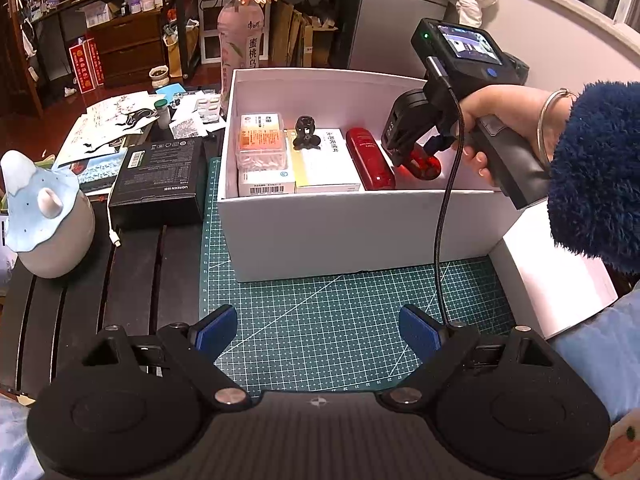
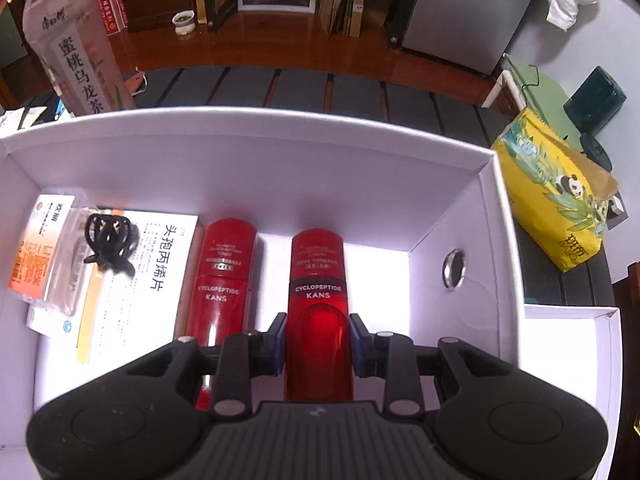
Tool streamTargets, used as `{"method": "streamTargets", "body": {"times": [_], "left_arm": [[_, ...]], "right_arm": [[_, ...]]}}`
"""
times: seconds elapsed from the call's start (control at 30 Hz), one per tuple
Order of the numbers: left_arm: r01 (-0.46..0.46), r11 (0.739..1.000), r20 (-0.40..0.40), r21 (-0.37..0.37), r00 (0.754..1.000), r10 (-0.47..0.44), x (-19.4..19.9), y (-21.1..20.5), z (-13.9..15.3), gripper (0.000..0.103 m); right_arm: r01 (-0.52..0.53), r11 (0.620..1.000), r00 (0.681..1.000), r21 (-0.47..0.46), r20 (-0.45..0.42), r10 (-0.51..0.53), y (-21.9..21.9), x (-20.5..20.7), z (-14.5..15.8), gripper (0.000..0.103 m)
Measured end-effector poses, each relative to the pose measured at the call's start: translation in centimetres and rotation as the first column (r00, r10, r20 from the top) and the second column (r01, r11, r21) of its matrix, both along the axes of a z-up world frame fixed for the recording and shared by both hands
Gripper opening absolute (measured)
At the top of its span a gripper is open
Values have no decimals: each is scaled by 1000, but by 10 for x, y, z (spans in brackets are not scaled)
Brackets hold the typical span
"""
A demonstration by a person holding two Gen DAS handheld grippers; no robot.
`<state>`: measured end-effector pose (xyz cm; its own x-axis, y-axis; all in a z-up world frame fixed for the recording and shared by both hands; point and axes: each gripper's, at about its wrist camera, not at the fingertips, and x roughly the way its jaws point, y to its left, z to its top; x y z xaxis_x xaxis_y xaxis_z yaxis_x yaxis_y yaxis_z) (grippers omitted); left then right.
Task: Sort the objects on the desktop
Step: 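Open the right gripper to release the red bottle in the box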
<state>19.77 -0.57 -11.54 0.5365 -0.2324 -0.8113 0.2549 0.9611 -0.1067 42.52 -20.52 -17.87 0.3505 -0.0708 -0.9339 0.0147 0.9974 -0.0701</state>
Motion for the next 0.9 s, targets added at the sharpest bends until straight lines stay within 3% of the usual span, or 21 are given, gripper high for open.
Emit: {"method": "streamTargets", "body": {"times": [0.37,0.9], "left_arm": [[0,1000,-9,-6,1000,0,1,0,-1,88],[-7,1000,-27,-13,1000,7,4,3,-3,88]], "right_arm": [[3,1000,999,15,-50,-3,-6,7,-6,29],[10,1000,998,28,-56,-9,-7,7,-7,29]]}}
